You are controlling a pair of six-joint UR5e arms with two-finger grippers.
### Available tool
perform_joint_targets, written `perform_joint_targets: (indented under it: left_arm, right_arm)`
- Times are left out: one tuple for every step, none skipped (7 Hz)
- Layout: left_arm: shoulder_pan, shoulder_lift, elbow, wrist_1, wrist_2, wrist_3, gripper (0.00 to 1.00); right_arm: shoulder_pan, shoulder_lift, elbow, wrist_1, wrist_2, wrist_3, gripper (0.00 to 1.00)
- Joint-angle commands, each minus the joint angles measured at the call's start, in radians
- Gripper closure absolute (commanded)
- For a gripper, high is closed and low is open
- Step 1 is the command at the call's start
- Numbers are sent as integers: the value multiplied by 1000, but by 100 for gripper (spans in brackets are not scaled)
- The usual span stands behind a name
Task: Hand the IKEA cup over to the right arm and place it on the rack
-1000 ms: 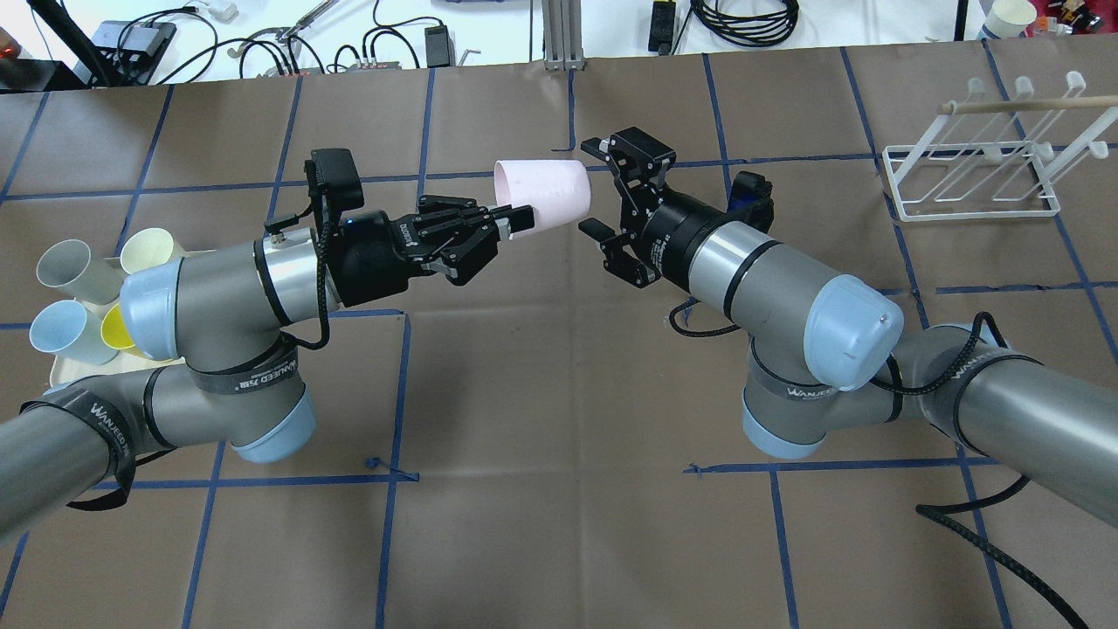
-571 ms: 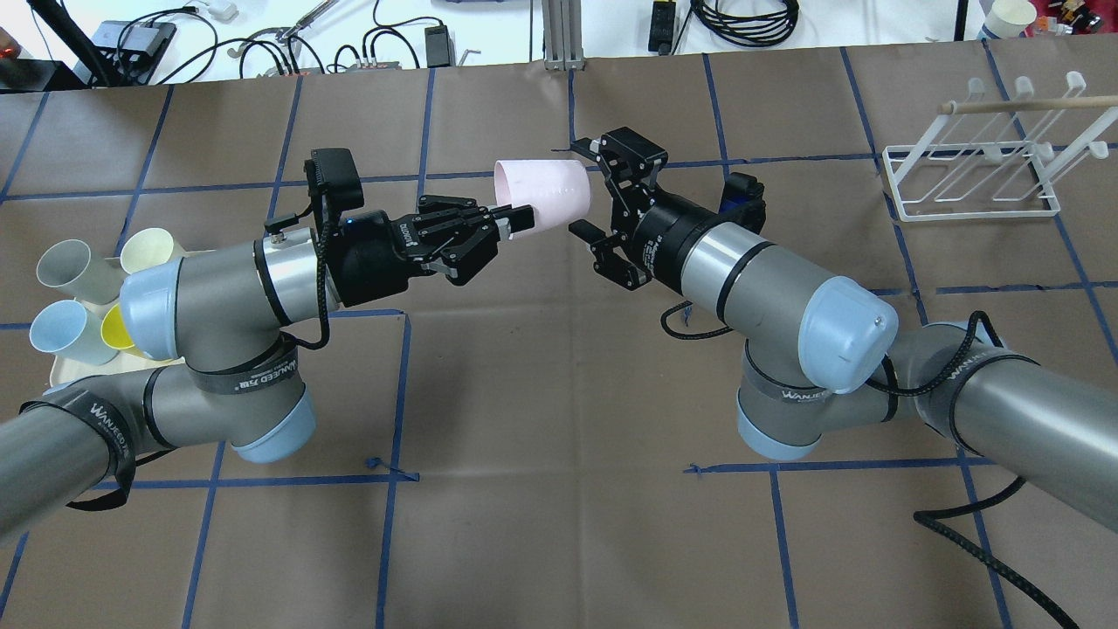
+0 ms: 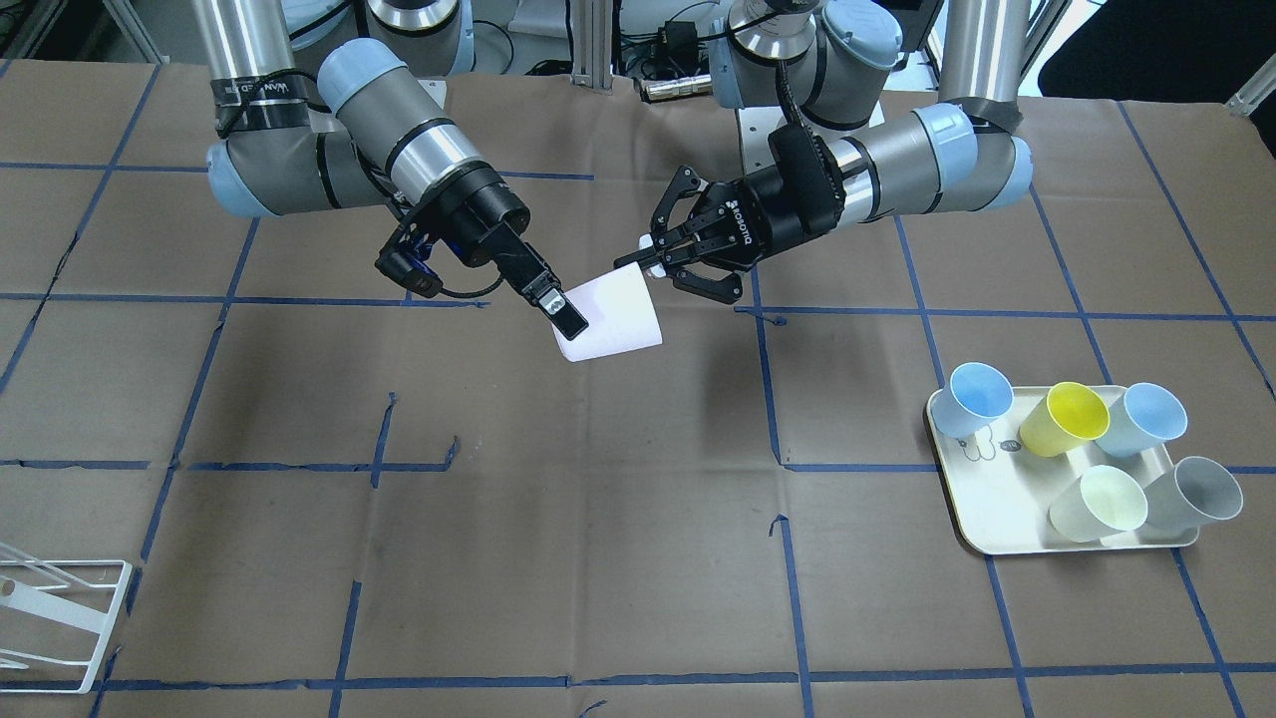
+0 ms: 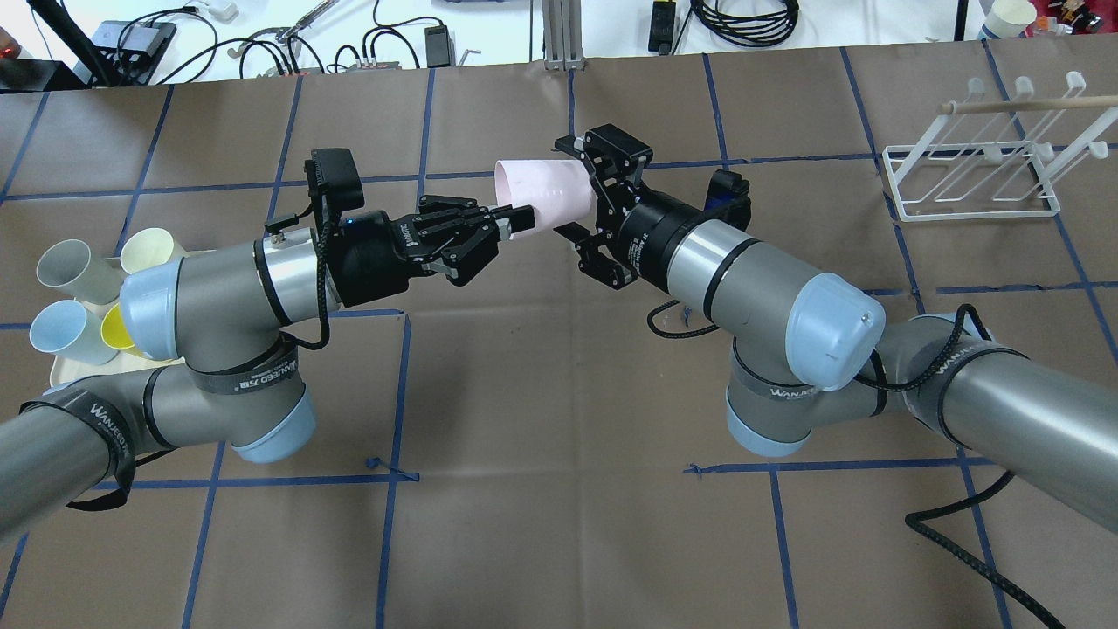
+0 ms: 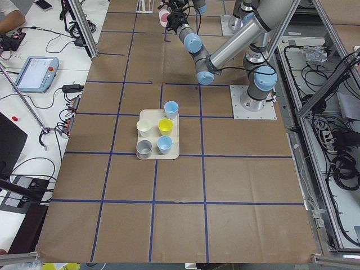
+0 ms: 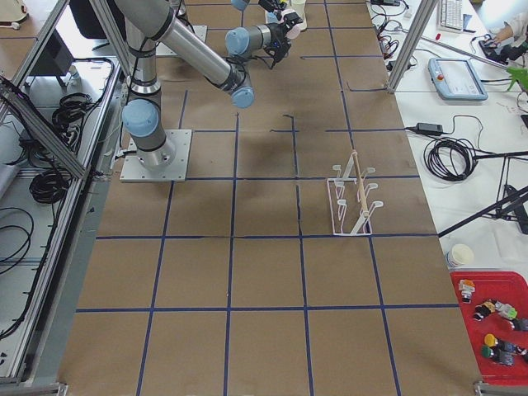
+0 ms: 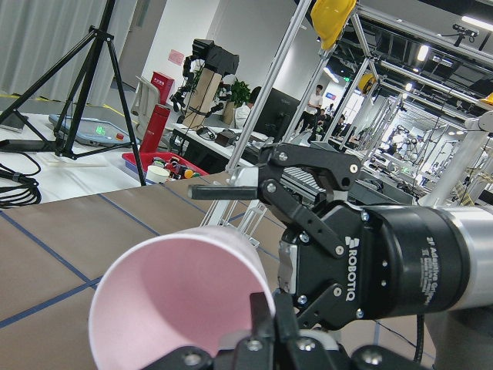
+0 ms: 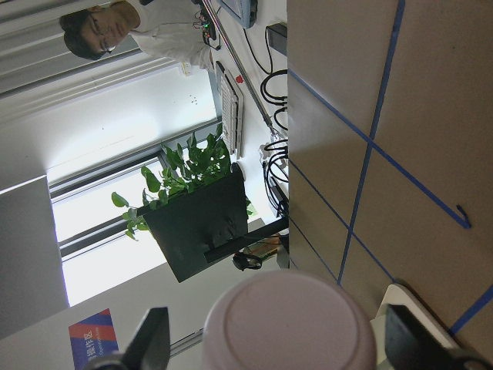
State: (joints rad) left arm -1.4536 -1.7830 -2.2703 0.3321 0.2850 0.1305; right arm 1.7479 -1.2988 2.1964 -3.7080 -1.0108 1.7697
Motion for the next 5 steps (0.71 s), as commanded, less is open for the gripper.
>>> perform_joint_targets:
  left_arm:
    - [-1,1,0,1,0,-3,100]
    - [-1,1,0,1,0,-3,100]
    - [-1,4,0,1,0,-5,100]
    - [-1,4,0,1,-1,-5,100]
    - [-1,5,0,1,-1,-5,100]
  right_arm:
    - [4,4,-6,2,0,2,4]
    - [4,3,-7,3,0,2,10]
    - [4,3,-7,3,1,2,13]
    - [5,3,-6,3,3,2,21]
    - [10,3,-7,5,5,2,33]
